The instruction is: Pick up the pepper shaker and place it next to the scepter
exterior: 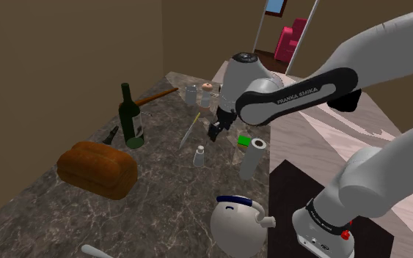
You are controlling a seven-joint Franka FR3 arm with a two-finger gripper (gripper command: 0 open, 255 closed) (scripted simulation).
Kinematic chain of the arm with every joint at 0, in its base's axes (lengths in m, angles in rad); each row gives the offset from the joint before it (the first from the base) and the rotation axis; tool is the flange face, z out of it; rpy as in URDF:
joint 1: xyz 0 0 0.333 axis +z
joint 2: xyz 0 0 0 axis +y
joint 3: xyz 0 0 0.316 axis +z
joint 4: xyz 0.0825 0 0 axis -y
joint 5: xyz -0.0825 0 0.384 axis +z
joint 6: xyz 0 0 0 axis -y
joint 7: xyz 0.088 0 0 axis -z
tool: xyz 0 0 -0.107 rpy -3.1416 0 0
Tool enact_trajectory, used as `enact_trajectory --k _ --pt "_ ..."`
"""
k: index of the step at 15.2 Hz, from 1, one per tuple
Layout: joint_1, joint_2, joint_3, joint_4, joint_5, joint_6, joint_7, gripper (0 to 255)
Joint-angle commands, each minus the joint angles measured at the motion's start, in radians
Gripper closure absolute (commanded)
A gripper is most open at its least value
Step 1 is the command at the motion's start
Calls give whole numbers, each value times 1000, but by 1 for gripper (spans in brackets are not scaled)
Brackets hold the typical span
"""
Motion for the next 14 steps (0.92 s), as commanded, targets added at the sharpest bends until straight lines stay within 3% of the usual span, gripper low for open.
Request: enact_trajectory --k 1,7,14 --pt "-2 68 18 21 -21 51 34 0" --pt "5 306 54 132 -150 175 177 0" --pt "10 398 31 138 -229 254 233 0"
